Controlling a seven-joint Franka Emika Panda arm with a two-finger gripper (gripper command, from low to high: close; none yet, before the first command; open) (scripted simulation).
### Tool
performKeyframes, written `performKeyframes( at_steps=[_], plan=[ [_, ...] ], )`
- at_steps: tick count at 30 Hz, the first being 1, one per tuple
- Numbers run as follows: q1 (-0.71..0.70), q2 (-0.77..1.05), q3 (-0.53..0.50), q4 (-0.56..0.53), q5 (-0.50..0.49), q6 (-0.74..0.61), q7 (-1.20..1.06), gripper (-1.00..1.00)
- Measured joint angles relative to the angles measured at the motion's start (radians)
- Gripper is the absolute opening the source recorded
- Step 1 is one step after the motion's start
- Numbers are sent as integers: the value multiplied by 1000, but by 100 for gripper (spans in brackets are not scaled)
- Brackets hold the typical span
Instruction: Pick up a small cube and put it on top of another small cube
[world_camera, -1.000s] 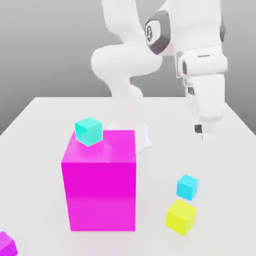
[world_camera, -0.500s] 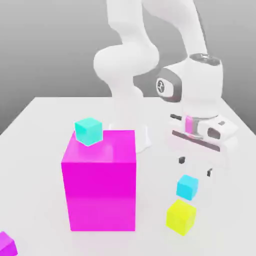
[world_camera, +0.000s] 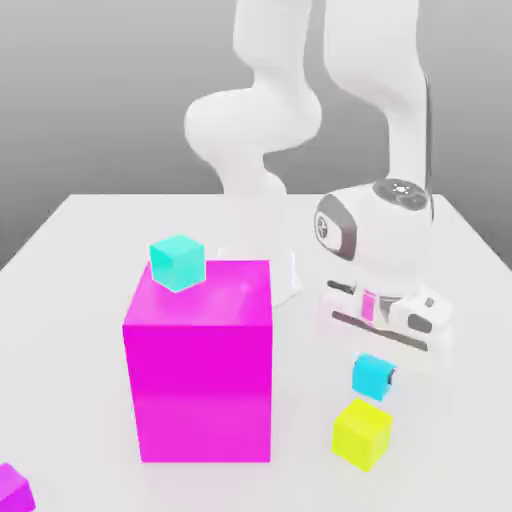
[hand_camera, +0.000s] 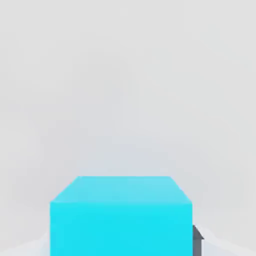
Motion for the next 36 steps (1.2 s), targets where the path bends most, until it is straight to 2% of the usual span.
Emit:
performKeyframes(
  at_steps=[3,9,12,24,36],
  plan=[
    [32,-65,-36,-12,-18,-53,15,-100],
    [45,-269,-90,-47,-146,-223,111,-100],
    [-3,-306,-117,16,-154,-337,90,-100],
    [-179,-482,-301,313,-183,-856,-179,-100],
    [-348,-922,-444,305,-410,-1215,-597,-100]
  ],
)
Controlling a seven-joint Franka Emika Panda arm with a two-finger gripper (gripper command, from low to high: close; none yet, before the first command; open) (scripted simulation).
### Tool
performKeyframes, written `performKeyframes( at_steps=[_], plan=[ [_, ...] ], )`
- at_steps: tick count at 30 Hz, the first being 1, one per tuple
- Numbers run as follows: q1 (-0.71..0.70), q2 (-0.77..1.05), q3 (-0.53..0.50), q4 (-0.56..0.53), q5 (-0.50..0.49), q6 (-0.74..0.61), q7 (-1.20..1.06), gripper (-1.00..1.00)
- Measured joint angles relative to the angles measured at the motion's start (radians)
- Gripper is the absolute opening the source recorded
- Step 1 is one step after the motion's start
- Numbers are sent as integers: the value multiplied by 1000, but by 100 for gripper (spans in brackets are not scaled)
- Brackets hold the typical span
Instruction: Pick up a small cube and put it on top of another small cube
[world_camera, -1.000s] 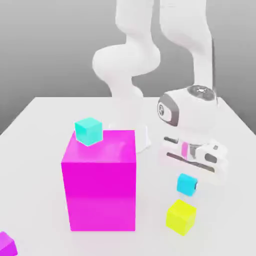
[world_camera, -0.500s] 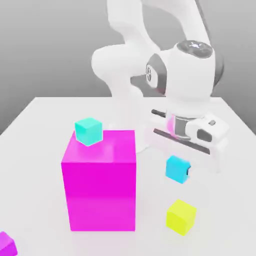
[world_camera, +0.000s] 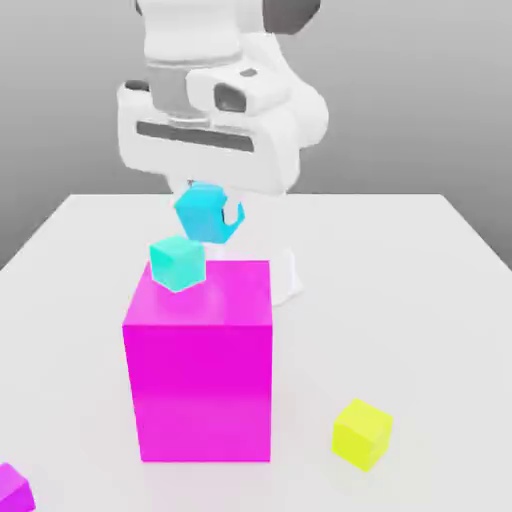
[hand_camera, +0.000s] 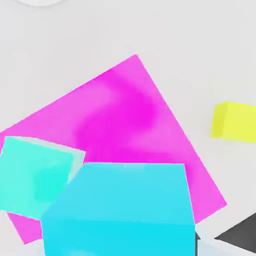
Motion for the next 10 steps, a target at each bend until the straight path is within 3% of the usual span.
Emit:
performKeyframes(
  at_steps=[2,6,7,10],
  plan=[
    [-20,-68,-3,-40,-48,-11,-51,-100],
    [-32,-50,-46,-148,-103,122,-66,-100],
    [-32,-41,-56,-167,-111,150,-65,100],
    [-32,-41,-56,-167,-111,150,-65,100]
  ],
)
